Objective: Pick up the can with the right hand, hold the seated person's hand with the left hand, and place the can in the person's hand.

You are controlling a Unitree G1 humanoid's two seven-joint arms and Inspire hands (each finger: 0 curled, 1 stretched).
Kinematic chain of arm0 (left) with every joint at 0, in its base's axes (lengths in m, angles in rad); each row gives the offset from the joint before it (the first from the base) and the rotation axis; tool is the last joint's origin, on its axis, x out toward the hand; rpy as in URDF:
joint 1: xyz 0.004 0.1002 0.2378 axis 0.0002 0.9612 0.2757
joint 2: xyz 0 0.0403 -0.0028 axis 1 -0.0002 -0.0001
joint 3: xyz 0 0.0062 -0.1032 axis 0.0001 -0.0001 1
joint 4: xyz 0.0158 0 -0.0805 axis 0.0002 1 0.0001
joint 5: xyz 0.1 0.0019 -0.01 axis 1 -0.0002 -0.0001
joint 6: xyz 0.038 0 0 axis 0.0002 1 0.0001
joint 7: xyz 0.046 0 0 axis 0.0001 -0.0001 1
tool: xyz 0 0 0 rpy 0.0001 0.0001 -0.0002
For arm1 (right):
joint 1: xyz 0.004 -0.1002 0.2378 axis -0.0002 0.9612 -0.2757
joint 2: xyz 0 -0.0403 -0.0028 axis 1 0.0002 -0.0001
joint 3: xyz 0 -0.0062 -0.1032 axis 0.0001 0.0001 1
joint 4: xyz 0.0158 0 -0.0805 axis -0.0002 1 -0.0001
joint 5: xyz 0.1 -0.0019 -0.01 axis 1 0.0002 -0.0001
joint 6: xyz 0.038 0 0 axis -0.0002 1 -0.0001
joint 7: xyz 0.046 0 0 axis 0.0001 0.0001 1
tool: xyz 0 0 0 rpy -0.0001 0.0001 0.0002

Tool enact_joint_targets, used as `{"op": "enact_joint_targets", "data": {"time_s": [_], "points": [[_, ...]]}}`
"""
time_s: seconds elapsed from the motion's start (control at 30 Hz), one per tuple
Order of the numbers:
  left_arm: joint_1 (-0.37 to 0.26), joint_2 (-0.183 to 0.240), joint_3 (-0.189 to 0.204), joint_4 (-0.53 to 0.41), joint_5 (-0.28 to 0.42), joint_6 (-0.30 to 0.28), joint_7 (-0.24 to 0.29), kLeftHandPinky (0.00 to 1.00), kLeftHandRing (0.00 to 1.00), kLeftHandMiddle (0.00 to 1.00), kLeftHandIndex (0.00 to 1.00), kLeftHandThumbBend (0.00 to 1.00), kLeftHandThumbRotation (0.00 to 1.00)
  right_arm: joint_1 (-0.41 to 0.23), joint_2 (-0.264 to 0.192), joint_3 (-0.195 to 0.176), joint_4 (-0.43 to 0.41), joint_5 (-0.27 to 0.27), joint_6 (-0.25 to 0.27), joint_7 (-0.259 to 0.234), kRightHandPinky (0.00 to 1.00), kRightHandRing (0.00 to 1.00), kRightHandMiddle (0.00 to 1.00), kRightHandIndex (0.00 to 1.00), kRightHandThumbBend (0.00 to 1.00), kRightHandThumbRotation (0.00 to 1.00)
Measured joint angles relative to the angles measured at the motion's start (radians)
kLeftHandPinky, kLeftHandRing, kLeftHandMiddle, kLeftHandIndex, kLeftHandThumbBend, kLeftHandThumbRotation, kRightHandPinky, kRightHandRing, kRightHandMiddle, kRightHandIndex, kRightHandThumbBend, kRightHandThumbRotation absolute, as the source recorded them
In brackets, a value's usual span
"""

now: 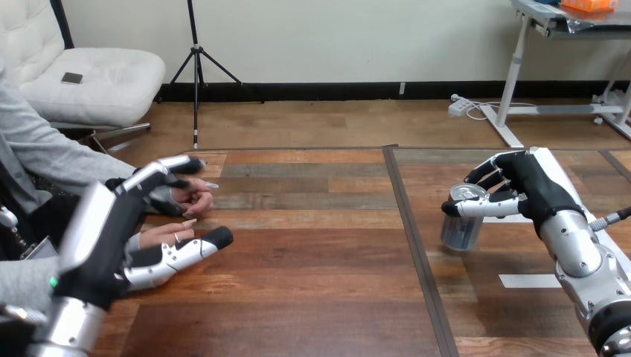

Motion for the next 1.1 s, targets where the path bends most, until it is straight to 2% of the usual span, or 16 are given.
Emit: {"op": "enact_joint_targets", "data": {"time_s": [0.17, 0.33, 0.53, 0.7, 0.9, 1.1], "points": [[0.010, 0.028, 0.009, -0.079, 0.099, 0.067, 0.050, 0.56, 0.71, 0.76, 0.73, 1.00, 0.46, 0.005, 0.000, 0.001, 0.000, 0.000, -0.001, 0.004, 0.36, 0.39, 0.43, 0.45, 0.76, 0.00], [0.011, 0.060, 0.009, -0.119, 0.164, 0.102, 0.106, 0.56, 0.70, 0.74, 0.72, 1.00, 0.42, 0.008, 0.000, 0.001, 0.000, 0.000, -0.002, 0.004, 0.35, 0.38, 0.42, 0.45, 0.76, 0.00], [0.003, 0.103, 0.008, -0.129, 0.202, 0.123, 0.156, 0.56, 0.70, 0.75, 0.72, 1.00, 0.39, 0.008, 0.000, 0.001, -0.005, 0.002, -0.002, 0.006, 0.35, 0.38, 0.43, 0.46, 0.76, 0.00], [-0.004, 0.136, 0.002, -0.125, 0.220, 0.141, 0.177, 0.58, 0.71, 0.76, 0.74, 1.00, 0.37, 0.008, 0.000, 0.001, -0.009, 0.004, -0.002, 0.010, 0.35, 0.38, 0.42, 0.45, 0.76, 0.00], [-0.021, 0.175, -0.025, -0.105, 0.245, 0.168, 0.195, 0.59, 0.72, 0.77, 0.74, 1.00, 0.36, 0.008, 0.000, 0.001, -0.011, 0.004, -0.003, 0.012, 0.35, 0.38, 0.43, 0.45, 0.76, 0.00], [-0.040, 0.209, -0.063, -0.057, 0.274, 0.171, 0.231, 0.61, 0.72, 0.77, 0.75, 1.00, 0.37, 0.008, 0.000, 0.002, -0.011, 0.004, -0.003, 0.012, 0.36, 0.39, 0.43, 0.45, 0.77, 0.00]]}}
